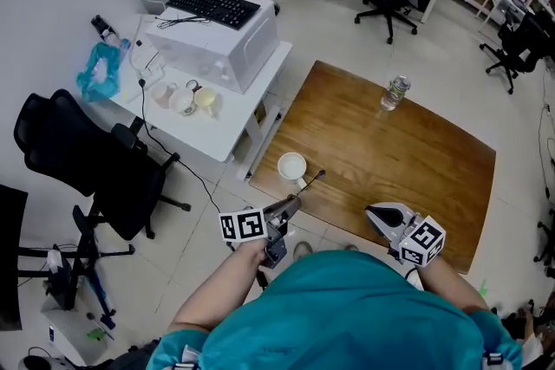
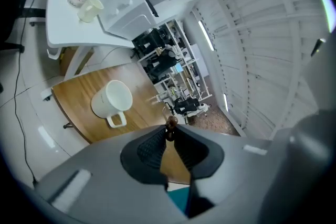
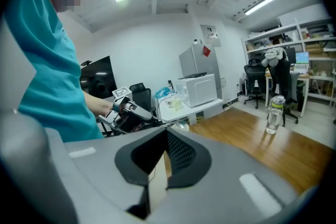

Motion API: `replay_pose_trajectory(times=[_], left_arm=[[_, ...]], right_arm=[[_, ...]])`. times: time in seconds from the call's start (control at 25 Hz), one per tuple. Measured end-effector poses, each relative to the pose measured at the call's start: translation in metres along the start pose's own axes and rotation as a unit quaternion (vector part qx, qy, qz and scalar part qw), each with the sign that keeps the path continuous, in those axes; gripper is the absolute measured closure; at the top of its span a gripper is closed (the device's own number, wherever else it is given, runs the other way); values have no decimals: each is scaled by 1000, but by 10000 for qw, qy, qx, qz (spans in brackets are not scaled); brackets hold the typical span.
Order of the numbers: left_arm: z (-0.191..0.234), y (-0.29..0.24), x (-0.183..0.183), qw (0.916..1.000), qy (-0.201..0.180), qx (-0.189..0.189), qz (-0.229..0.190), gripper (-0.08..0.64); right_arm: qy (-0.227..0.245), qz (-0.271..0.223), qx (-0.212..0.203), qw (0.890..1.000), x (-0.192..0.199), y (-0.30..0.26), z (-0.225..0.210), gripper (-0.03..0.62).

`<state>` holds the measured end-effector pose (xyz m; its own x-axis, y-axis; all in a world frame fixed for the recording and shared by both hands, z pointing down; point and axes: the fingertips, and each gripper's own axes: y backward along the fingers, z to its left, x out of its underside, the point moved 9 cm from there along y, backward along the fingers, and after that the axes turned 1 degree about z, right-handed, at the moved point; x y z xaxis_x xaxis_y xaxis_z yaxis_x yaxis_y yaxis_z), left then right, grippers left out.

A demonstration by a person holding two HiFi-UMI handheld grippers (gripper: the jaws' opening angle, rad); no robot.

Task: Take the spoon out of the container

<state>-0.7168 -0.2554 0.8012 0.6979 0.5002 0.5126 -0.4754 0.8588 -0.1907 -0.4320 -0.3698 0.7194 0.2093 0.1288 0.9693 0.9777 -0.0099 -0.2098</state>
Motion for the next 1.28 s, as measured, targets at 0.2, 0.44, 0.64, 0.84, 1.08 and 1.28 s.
replay_pose_trajectory(times=[0.2, 0.44, 0.64, 0.84, 1.08, 1.28], left_arm=[[-76, -23, 38, 9976, -446, 391, 352, 509], [-208, -72, 107, 9926, -890, 714, 403, 509], [-315, -123, 204, 9889, -938, 1147, 143, 509], [-386, -152, 276, 9892, -904, 1137, 206, 509], [-465, -135, 333, 9802, -1230, 1532, 244, 509], [-499, -98, 379, 9803, -1152, 1535, 458, 509]], right_arm=[[42, -235, 187, 9995, -19, 73, 14, 591], [186, -512, 295, 9981, -34, 230, 27, 591], [329, -521, 265, 9977, -15, 379, 39, 591], [100, -547, 474, 9973, 7, 492, 45, 591], [40, -660, 774, 9948, 20, 579, 97, 591], [49, -664, 1009, 9927, 24, 620, 171, 591]])
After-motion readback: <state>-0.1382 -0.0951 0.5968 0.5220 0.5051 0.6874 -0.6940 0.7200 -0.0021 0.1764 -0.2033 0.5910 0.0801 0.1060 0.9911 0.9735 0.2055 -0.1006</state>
